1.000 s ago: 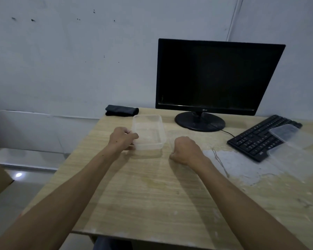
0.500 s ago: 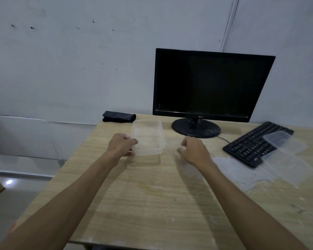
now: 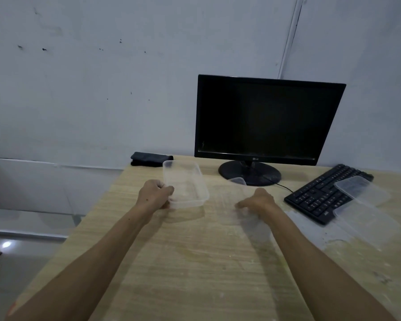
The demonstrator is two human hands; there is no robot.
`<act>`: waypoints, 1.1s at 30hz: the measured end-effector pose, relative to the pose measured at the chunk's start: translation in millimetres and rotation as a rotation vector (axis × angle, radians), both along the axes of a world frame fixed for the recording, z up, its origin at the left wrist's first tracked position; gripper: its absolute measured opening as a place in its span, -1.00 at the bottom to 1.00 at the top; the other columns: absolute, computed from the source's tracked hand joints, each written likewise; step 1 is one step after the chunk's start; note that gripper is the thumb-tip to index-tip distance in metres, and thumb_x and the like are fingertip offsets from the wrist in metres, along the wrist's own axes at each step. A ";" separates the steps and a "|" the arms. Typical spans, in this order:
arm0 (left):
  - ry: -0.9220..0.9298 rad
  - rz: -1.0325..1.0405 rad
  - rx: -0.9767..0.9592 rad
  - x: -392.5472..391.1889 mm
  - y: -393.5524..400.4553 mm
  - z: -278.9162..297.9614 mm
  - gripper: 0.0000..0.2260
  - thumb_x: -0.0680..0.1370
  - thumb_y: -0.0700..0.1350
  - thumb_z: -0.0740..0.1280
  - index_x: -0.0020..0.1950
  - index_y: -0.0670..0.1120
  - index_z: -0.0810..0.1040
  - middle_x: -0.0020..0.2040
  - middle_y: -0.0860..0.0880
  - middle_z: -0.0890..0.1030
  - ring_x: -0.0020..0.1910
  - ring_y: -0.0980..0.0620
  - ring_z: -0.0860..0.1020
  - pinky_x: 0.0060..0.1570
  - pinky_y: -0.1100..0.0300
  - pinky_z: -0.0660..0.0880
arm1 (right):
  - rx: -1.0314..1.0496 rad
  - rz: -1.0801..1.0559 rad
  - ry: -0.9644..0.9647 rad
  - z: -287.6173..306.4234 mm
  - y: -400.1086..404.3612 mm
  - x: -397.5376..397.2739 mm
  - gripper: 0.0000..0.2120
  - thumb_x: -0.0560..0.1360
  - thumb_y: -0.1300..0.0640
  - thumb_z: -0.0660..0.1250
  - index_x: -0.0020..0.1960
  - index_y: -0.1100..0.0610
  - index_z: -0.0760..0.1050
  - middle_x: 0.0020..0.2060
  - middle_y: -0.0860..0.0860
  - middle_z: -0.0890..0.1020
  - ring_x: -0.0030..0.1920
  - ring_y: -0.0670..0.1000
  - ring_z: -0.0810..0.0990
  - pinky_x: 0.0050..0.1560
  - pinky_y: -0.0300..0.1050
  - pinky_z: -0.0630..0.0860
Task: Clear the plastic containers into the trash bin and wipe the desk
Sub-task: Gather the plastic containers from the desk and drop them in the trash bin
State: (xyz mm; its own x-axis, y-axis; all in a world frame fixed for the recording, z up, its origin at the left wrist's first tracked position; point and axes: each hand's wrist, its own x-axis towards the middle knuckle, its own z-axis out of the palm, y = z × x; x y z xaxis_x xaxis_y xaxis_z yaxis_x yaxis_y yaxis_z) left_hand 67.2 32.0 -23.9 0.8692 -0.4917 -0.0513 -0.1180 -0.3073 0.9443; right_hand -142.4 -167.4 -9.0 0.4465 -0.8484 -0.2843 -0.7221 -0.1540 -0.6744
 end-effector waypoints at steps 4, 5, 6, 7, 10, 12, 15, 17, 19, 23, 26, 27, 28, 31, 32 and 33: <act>-0.026 0.007 -0.006 -0.6 0.0 2.5 -0.89 0.48 -0.24 0.37 -0.24 -0.19 0.55 -0.10 -0.34 0.71 -0.37 -0.11 0.59 -0.13 -0.11 0.67 | 0.186 -0.158 -0.454 1.0 -5.8 -1.4 -0.81 0.56 0.16 0.48 0.06 0.28 0.62 -0.28 0.09 0.59 -0.31 0.03 0.57 -0.24 -0.05 0.54; -0.012 0.010 -0.021 -1.3 -0.8 2.8 -0.92 0.49 -0.24 0.37 -0.20 -0.18 0.53 -0.08 -0.32 0.71 -0.32 -0.12 0.62 -0.11 -0.14 0.67 | 0.165 -0.168 -0.519 4.8 -2.9 -2.8 -0.86 0.59 0.17 0.45 0.02 0.26 0.64 -0.28 0.09 0.60 -0.30 0.02 0.56 -0.23 -0.07 0.54; 0.005 0.013 -0.043 -2.7 -2.1 3.9 -0.93 0.50 -0.23 0.37 -0.14 -0.17 0.50 -0.06 -0.29 0.72 -0.26 -0.15 0.64 -0.09 -0.17 0.67 | 0.133 -0.174 -0.585 7.7 -1.1 -4.4 -0.88 0.61 0.16 0.42 -0.02 0.23 0.65 -0.26 0.10 0.61 -0.29 0.01 0.57 -0.21 -0.08 0.56; 0.028 0.012 -0.065 -4.1 -3.6 4.9 -0.91 0.51 -0.21 0.38 -0.08 -0.16 0.47 -0.04 -0.25 0.72 -0.20 -0.18 0.67 -0.08 -0.19 0.68 | 0.102 -0.186 -0.648 11.8 1.4 -6.0 -0.86 0.63 0.15 0.41 -0.05 0.21 0.64 -0.25 0.11 0.62 -0.28 0.00 0.57 -0.19 -0.09 0.57; 0.081 -0.030 -0.109 -12.4 -5.2 10.2 -0.79 0.58 -0.10 0.40 0.17 -0.10 0.47 0.00 -0.18 0.71 -0.07 -0.18 0.72 -0.07 -0.15 0.70 | 0.162 -0.241 -0.833 26.0 9.3 -9.4 -0.84 0.65 0.17 0.37 -0.07 0.21 0.62 -0.31 0.06 0.59 -0.33 -0.05 0.52 -0.19 -0.12 0.55; 0.087 -0.079 -0.139 -22.5 -5.7 16.8 -0.73 0.62 0.03 0.38 0.27 -0.05 0.50 0.00 -0.15 0.71 -0.08 -0.14 0.72 -0.10 -0.07 0.71 | 0.359 -0.217 -0.956 33.7 18.9 -8.1 -0.87 0.65 0.23 0.35 -0.02 0.28 0.62 -0.34 0.05 0.55 -0.35 -0.06 0.47 -0.20 -0.16 0.48; 0.095 -0.146 -0.215 -42.0 -6.8 26.6 -0.75 0.66 0.11 0.31 0.28 0.05 0.53 -0.01 -0.14 0.72 -0.18 -0.08 0.73 -0.25 0.07 0.67 | 0.393 -0.148 -0.944 31.8 36.3 1.3 -0.82 0.64 0.23 0.36 0.03 0.37 0.63 -0.35 0.06 0.55 -0.36 -0.07 0.47 -0.29 -0.22 0.44; 0.114 -0.176 -0.280 -55.7 -7.0 32.5 -0.79 0.68 0.11 0.27 0.27 0.11 0.54 -0.01 -0.14 0.71 -0.25 -0.02 0.72 -0.27 0.10 0.66 | 0.289 -0.151 -0.889 25.9 46.2 8.6 -0.79 0.66 0.18 0.34 0.00 0.32 0.66 -0.35 0.06 0.57 -0.36 -0.06 0.49 -0.33 -0.21 0.44; 0.111 -0.206 -0.317 -67.8 -6.9 37.2 -0.77 0.70 0.12 0.22 0.26 0.11 0.58 0.02 -0.15 0.69 -0.26 0.02 0.69 -0.26 0.12 0.66 | 0.126 -0.178 -0.800 20.0 53.2 13.5 -0.75 0.68 0.11 0.30 -0.05 0.21 0.66 -0.34 0.04 0.60 -0.34 -0.04 0.53 -0.30 -0.17 0.47; 0.129 -0.244 -0.398 -84.8 -8.3 40.4 -0.77 0.71 0.10 0.19 0.18 0.13 0.63 0.08 -0.18 0.68 -0.13 -0.09 0.70 -0.21 0.09 0.66 | -0.128 -0.214 -0.666 16.9 61.2 16.9 -0.72 0.70 0.07 0.21 -0.09 0.16 0.59 -0.27 0.03 0.59 -0.31 -0.02 0.50 -0.34 -0.15 0.38; 0.157 -0.267 -0.449 -91.5 -9.5 38.6 -0.72 0.72 0.06 0.21 0.39 0.12 0.56 0.11 -0.13 0.69 -0.02 -0.14 0.73 -0.15 0.05 0.68 | -0.190 -0.218 -0.644 20.2 66.0 16.8 -0.70 0.73 0.09 0.11 -0.03 0.20 0.52 -0.20 0.08 0.56 -0.28 -0.01 0.48 -0.34 -0.12 0.35; 0.168 -0.276 -0.461 -92.8 -10.0 37.4 -0.70 0.71 0.05 0.22 0.44 0.14 0.51 0.13 -0.12 0.69 0.01 -0.17 0.73 -0.13 0.02 0.68 | -0.181 -0.225 -0.653 19.3 65.1 17.7 -0.70 0.74 0.10 0.08 0.00 0.20 0.51 -0.17 0.10 0.57 -0.25 0.01 0.49 -0.31 -0.08 0.39; 0.183 -0.281 -0.471 -94.3 -10.1 36.8 -0.67 0.71 0.04 0.23 0.48 0.15 0.46 0.15 -0.13 0.68 0.02 -0.19 0.72 -0.11 0.00 0.69 | -0.160 -0.238 -0.667 18.7 64.3 18.7 -0.71 0.74 0.10 0.06 0.02 0.18 0.51 -0.13 0.11 0.58 -0.21 0.03 0.52 -0.24 -0.02 0.47; 0.232 -0.284 -0.483 -98.3 -10.6 36.1 -0.61 0.70 0.03 0.26 0.54 0.12 0.41 0.18 -0.13 0.67 0.00 -0.18 0.73 -0.04 -0.07 0.70 | -0.118 -0.281 -0.701 17.8 61.5 19.9 -0.71 0.73 0.10 0.04 0.06 0.14 0.52 -0.05 0.14 0.61 -0.10 0.11 0.60 -0.09 0.08 0.57; 0.246 -0.292 -0.481 -98.9 -10.9 35.2 -0.60 0.70 0.02 0.26 0.55 0.12 0.40 0.18 -0.11 0.67 -0.01 -0.16 0.74 -0.01 -0.09 0.69 | -0.140 -0.276 -0.695 18.2 61.0 19.2 -0.70 0.73 0.11 0.03 0.04 0.16 0.51 -0.07 0.14 0.60 -0.13 0.09 0.58 -0.16 0.03 0.53; 0.255 -0.304 -0.478 -100.2 -11.3 34.8 -0.61 0.70 0.02 0.26 0.54 0.14 0.41 0.18 -0.08 0.69 -0.01 -0.16 0.74 0.01 -0.10 0.69 | -0.172 -0.265 -0.683 19.3 61.1 17.7 -0.70 0.73 0.11 0.02 0.02 0.18 0.48 -0.10 0.13 0.58 -0.18 0.06 0.54 -0.24 -0.05 0.46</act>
State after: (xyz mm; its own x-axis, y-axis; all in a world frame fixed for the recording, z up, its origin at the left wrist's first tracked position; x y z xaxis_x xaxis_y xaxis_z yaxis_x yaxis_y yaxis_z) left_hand -33.0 20.7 10.8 0.6758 -0.7355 0.0482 0.1134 0.1683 0.9792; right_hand -124.7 -106.3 10.3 0.2507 -0.9594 0.1293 -0.1794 -0.1773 -0.9677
